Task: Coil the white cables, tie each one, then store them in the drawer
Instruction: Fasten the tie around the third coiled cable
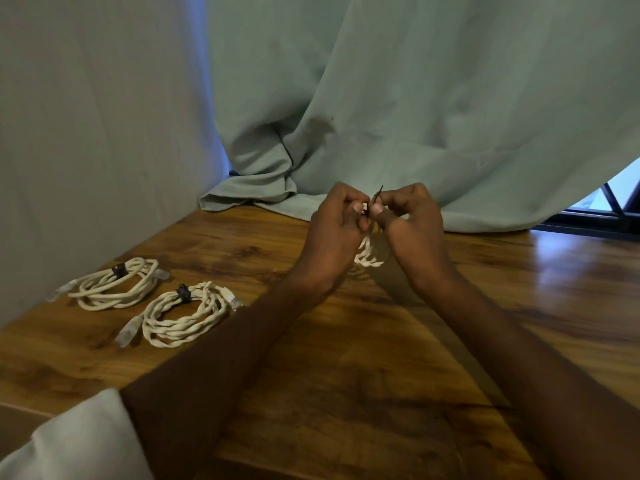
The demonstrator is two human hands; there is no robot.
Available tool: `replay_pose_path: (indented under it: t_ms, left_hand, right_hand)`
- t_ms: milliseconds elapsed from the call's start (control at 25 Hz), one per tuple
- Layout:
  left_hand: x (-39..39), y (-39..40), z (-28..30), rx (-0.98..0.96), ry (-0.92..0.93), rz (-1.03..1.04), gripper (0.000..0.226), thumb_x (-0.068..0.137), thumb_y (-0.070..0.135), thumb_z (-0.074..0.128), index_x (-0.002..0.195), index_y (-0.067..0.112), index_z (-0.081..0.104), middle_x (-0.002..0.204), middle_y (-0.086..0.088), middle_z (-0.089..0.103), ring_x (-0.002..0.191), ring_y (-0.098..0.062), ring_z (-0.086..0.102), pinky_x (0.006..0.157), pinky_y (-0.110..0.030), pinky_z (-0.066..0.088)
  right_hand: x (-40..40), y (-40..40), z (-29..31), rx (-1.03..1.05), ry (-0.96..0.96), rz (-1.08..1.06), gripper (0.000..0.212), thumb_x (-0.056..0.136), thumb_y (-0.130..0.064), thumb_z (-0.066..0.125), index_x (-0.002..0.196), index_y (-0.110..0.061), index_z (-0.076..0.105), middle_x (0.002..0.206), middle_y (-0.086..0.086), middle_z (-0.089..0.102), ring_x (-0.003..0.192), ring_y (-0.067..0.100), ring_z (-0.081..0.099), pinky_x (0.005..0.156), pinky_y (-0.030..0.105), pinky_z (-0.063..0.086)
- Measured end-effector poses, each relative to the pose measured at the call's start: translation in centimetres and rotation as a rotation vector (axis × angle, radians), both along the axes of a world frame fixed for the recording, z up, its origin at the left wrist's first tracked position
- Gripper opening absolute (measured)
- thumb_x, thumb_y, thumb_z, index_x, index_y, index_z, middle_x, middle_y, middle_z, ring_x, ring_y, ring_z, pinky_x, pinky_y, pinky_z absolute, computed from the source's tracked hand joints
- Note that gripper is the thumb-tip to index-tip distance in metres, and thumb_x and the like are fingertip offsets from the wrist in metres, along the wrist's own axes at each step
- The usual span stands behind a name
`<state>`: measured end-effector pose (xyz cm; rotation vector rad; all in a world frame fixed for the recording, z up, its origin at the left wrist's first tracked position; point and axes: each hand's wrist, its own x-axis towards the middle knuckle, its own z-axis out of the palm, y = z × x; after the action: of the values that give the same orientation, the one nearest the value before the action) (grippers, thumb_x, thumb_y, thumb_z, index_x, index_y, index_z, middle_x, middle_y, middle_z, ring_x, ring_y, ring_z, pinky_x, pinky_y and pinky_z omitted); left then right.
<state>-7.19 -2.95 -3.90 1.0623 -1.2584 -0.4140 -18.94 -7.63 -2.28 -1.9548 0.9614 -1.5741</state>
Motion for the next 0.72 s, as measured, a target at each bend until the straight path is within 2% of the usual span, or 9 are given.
replay_pose_path:
  t_ms: [80,160,240,320,360,480,600,640,720]
  left_hand:
    - [0.0,0.1,-0.1,-0.053,-0.082,0.026,0.013,0.110,0.012,0.047,0.105,0.012,0.059,0.076,0.000,0.062,0.066,-0.008,0.056,0.059,-0.028,0.047]
    - [-0.1,0.2,-0.2,-0.062,-0.060,0.023,0.013,0.110,0.011,0.048,0.104,0.012,0.060,0.076,-0.001,0.063,0.066,-0.008,0.056,0.059,-0.027,0.047]
    - [-0.2,0.3,-0.4,-0.023,-0.017,0.005,0.013,0.109,0.011,0.049,0.103,0.011,0.059,0.078,-0.006,0.064,0.067,-0.008,0.057,0.059,-0.024,0.046]
    - [-0.4,0.0,-0.7,0.022,0.042,-0.011,0.012,0.109,0.011,0.049,0.103,0.010,0.059,0.087,-0.016,0.067,0.072,-0.014,0.062,0.063,-0.028,0.050]
    - [-0.4,-0.2,-0.8,0.040,0.084,-0.018,0.012,0.109,0.012,0.049,0.104,0.009,0.059,0.093,-0.018,0.070,0.078,-0.019,0.066,0.066,-0.032,0.054]
    - [-0.7,-0.2,-0.9,0.072,0.186,-0.044,0.014,0.110,0.011,0.047,0.108,0.010,0.061,0.102,-0.009,0.074,0.093,-0.020,0.074,0.077,-0.036,0.061]
    - [-0.7,-0.2,-1.0,0.061,0.162,-0.028,0.015,0.110,0.012,0.047,0.108,0.009,0.062,0.099,-0.008,0.072,0.086,-0.016,0.071,0.071,-0.036,0.059]
    - [-0.7,-0.1,-1.0,0.050,0.153,-0.022,0.014,0.110,0.013,0.048,0.108,0.009,0.061,0.098,-0.011,0.072,0.085,-0.018,0.071,0.072,-0.040,0.060]
    - [-0.7,-0.2,-1.1,0.037,0.138,-0.017,0.013,0.109,0.013,0.049,0.107,0.009,0.061,0.094,-0.014,0.070,0.081,-0.022,0.067,0.071,-0.046,0.057]
  right_hand:
    - [0.1,0.5,0.3,0.140,-0.142,0.106,0.014,0.095,-0.010,0.066,0.087,-0.010,0.077,0.097,0.008,0.071,0.089,0.011,0.069,0.079,0.026,0.053]
    - [0.2,1.3,0.6,0.134,-0.127,0.097,0.016,0.097,-0.006,0.064,0.086,-0.006,0.076,0.084,0.002,0.071,0.074,-0.005,0.066,0.068,0.012,0.051]
    - [0.4,2.0,0.4,0.078,-0.084,0.005,0.011,0.096,-0.006,0.066,0.089,-0.008,0.074,0.087,-0.003,0.067,0.071,-0.012,0.063,0.061,0.003,0.043]
    - [0.7,1.8,-0.3,-0.017,-0.039,-0.086,0.008,0.094,-0.015,0.070,0.089,-0.019,0.075,0.094,-0.001,0.070,0.082,-0.003,0.065,0.066,0.008,0.044]
    - [0.8,1.6,-0.7,-0.077,0.022,-0.127,0.005,0.092,-0.023,0.072,0.089,-0.025,0.075,0.095,-0.004,0.070,0.088,0.004,0.065,0.072,0.017,0.048]
    - [0.7,1.3,-1.0,-0.215,0.232,-0.259,0.015,0.092,-0.036,0.070,0.104,-0.029,0.076,0.099,-0.008,0.072,0.098,0.015,0.063,0.084,0.039,0.052]
    - [0.5,1.6,-0.6,-0.347,0.366,-0.350,0.021,0.098,-0.033,0.067,0.111,-0.023,0.078,0.103,-0.002,0.076,0.099,0.020,0.061,0.082,0.036,0.046]
    - [0.6,1.5,-0.6,-0.353,0.349,-0.332,0.020,0.098,-0.029,0.067,0.112,-0.022,0.079,0.103,0.000,0.077,0.098,0.020,0.062,0.081,0.033,0.044]
    - [0.7,1.6,-0.5,-0.295,0.216,-0.277,0.023,0.096,-0.021,0.069,0.117,-0.019,0.079,0.104,0.000,0.079,0.095,0.018,0.068,0.084,0.034,0.053]
